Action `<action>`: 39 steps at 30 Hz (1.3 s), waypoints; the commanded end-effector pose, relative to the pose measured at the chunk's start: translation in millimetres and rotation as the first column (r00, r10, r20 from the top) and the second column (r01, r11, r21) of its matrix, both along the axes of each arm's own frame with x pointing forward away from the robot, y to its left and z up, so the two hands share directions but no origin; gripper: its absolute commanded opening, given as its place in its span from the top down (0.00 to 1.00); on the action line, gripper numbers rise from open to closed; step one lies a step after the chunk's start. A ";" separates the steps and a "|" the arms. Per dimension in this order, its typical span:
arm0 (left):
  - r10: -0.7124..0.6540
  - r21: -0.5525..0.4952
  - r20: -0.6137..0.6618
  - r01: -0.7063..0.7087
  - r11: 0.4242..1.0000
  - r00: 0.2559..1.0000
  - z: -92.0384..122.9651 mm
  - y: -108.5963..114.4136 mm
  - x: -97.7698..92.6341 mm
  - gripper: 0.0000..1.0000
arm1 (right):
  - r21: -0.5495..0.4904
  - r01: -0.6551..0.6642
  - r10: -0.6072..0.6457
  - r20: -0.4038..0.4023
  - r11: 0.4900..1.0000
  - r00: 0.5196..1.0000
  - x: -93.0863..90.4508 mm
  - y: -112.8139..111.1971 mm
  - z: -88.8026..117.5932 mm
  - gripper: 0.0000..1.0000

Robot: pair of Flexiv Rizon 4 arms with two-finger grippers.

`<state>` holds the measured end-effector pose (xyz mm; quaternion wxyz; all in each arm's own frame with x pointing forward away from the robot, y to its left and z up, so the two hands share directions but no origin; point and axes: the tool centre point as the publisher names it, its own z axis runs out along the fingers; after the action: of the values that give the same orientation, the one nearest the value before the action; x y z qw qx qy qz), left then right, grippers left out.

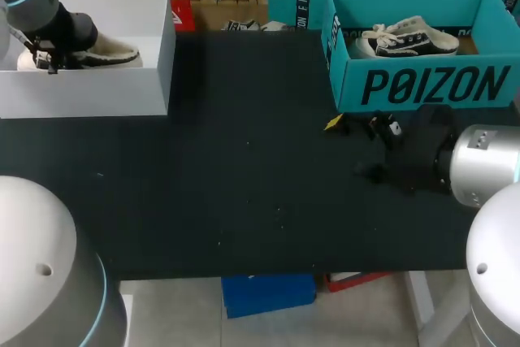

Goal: Take the shoe out of the shoebox, open the shoe tongue, remove and reinsert the insole, then place the shoe into the shoebox

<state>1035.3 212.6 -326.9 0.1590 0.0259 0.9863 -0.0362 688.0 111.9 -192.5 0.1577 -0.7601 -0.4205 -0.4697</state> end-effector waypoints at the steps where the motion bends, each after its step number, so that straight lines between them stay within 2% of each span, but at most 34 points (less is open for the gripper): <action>1: 0.000 -0.001 -0.004 0.000 1.000 1.000 -6.6 3.6 4.6 1.00 | 0.036 -0.058 0.059 -0.034 0.998 0.998 -2.9 -6.6 -3.8 0.00; 16: -0.003 0.001 -0.041 0.003 1.000 0.999 -25.9 4.3 9.3 1.00 | 0.036 -0.058 0.059 -0.034 0.998 0.998 -2.9 -6.6 -3.8 0.00; 39: -0.003 0.002 -0.057 0.003 1.000 0.998 -26.1 3.5 10.1 1.00 | 0.036 -0.058 0.059 -0.034 0.998 0.998 -2.9 -6.6 -3.8 0.00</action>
<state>1045.9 215.1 -355.0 0.1307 0.0255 0.9905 -0.0356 688.0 111.9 -192.5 0.1577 -0.7601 -0.4205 -0.4697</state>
